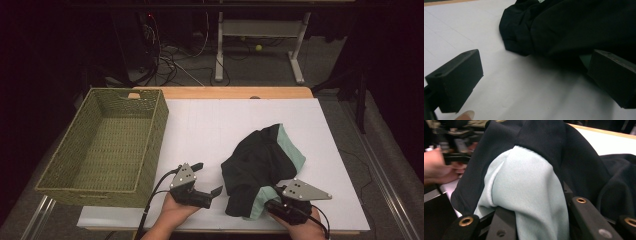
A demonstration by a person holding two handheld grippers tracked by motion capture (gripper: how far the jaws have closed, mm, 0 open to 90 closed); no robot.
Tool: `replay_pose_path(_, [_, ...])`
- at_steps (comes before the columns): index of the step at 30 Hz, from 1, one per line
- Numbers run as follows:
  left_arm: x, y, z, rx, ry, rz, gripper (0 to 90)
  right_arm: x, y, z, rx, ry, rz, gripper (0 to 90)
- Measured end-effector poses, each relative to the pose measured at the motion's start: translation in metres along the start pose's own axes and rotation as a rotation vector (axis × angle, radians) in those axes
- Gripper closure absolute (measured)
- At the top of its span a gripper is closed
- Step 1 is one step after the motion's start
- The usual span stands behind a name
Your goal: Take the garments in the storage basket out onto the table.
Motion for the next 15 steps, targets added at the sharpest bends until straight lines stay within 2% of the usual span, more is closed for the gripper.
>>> replay_pose_path(4, [0.000, 0.000, 0.000, -0.001, 0.001, -0.001, 0.0, 0.008, -0.007, 0.014, -0.015, -0.059, -0.006, 70.4])
replay_pose_path(8, [0.000, 0.000, 0.000, -0.001, 0.002, -0.001, 0.0, 0.008, -0.019, 0.025, -0.028, -0.099, -0.042, 70.4])
replay_pose_path(11, [0.000, 0.000, 0.000, -0.002, 0.002, -0.001, 0.0, 0.006, -0.022, 0.032, -0.042, -0.117, -0.057, 70.4])
replay_pose_path(15, [0.000, 0.000, 0.000, -0.002, 0.001, 0.000, 0.0, 0.004, -0.019, 0.035, -0.039, -0.129, -0.054, 70.3])
Point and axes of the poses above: each handheld gripper's, and its own axes: x roughly forward along the jaws, y roughly out of its underside, z roughly to its left, the point moved 4 cm from there along x, roughly forward along the jaws, and after that the axes turned 3 degrees about x, right-handed, at the moved point
